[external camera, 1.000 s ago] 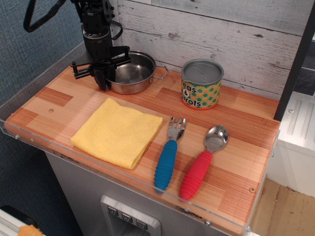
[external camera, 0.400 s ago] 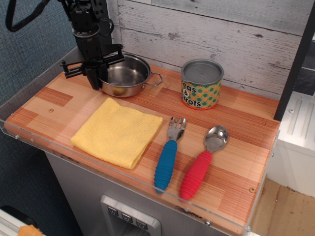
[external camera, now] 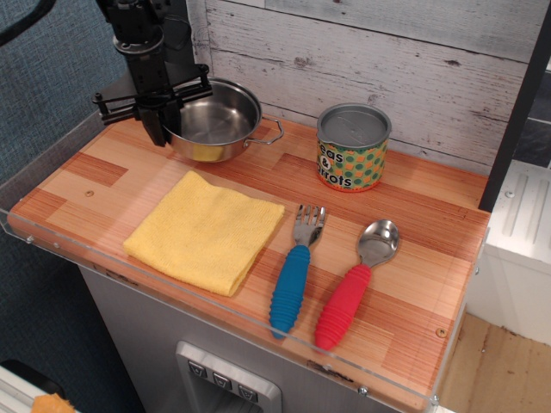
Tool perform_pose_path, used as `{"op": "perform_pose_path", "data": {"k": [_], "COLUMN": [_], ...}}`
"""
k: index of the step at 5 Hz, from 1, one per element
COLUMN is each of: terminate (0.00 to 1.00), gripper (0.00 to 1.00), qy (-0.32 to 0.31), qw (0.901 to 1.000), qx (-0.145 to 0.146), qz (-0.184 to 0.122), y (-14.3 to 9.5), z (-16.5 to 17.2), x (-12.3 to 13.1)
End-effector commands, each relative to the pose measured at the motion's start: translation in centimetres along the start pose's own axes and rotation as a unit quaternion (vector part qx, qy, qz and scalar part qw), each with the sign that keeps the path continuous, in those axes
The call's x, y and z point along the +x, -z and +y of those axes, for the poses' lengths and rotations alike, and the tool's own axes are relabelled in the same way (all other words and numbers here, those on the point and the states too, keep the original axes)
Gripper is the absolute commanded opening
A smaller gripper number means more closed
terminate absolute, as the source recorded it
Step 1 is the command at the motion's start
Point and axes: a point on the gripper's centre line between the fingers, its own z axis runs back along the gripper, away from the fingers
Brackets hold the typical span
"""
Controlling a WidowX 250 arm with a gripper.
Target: Move the pot and place it onto the yellow towel
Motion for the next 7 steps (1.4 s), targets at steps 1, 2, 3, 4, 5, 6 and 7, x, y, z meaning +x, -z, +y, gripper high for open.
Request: {"op": "perform_pose_path", "data": {"k": [1, 2, 3, 4, 5, 6, 7], "terminate": [0.00, 0.00, 0.00, 0.00, 0.00, 0.00, 0.00], "gripper": [0.00, 0.00, 0.00, 0.00, 0.00, 0.00, 0.00], "qy": [-0.003, 0.014, -0.015, -0.034, -0.052, -0.075, -0.100], "qw": [0.9996, 0.9994, 0.9997, 0.9991, 0.9981, 0.9969, 0.9947], "qx": [-0.015, -0.022, -0.013, -0.022, -0.032, -0.022, -0.022], "qz": [-0.026, -0.021, -0.015, -0.011, -0.001, -0.003, 0.016], "y": [-3.3, -3.3, -3.2, -3.6, -3.6, -3.0, -2.2], "z": [1.8, 2.4, 2.7, 3.0, 2.5, 2.2, 2.5], "x": [-1.8, -3.0, -4.6, -6.5, -7.9, -8.7, -9.7]}}
